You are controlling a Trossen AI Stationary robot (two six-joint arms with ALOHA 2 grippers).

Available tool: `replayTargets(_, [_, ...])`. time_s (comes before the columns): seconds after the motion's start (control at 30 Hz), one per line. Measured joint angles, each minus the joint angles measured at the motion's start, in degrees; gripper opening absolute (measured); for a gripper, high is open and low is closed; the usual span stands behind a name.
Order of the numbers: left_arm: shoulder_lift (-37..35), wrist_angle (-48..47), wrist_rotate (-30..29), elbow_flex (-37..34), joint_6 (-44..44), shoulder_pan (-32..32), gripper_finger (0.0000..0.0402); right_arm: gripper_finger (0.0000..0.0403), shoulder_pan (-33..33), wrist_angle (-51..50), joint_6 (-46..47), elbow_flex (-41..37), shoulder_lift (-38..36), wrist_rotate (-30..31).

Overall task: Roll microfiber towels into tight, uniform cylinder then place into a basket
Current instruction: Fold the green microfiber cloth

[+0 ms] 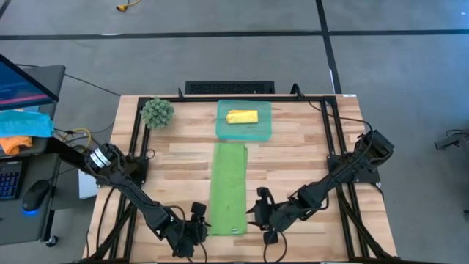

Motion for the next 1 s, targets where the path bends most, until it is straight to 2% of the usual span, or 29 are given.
replayTargets(0.2, [3.82,2.33,1.71,-0.02,1.88,0.14,0.0151,0.0219,1.01,1.94,-3.24,0.02,0.00,-0.10])
replayTargets(0.43, [3.92,1.57,1.83,-0.02,4.55,1.35,0.0151,0.0223,1.16,2.71,-3.69,0.02,0.56,-0.30])
replayTargets(0.63, [3.94,-1.63,3.34,0.13,4.02,3.02,0.0151,0.0224,1.25,12.19,-9.99,0.39,8.24,-4.88])
replayTargets(1.0, [3.97,-1.31,4.79,0.11,4.59,3.85,0.0149,0.0222,0.23,11.60,-9.90,2.89,16.76,-4.93])
